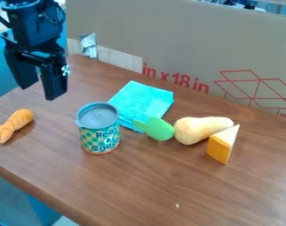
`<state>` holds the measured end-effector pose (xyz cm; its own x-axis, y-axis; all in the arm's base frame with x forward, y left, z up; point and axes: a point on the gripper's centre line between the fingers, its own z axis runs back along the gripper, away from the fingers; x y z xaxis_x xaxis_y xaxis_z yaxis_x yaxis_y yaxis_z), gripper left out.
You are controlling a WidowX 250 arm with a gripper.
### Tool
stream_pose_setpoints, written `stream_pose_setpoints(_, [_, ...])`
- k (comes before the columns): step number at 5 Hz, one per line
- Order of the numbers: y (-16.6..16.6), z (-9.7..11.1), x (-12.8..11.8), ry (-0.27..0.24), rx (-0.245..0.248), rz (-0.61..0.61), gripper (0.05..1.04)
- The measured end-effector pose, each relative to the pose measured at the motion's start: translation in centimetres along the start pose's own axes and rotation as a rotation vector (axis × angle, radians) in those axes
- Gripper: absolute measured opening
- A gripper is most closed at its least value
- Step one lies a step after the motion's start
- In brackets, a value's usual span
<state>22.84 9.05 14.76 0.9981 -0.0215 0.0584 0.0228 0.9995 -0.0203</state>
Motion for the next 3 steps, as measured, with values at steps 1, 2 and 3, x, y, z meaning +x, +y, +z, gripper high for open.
stream_pose_setpoints(1, [0.2, -0.7, -0.2, 0.021, -0.009, 0.01, 1.003])
stream_pose_setpoints(2, [4.1, -1.9, -0.1, 0.001, 0.008, 0.081, 1.002])
stream_pose_setpoints(3, [7.2, -3.4, -0.4, -0.013, 0.061, 0.137, 1.003])
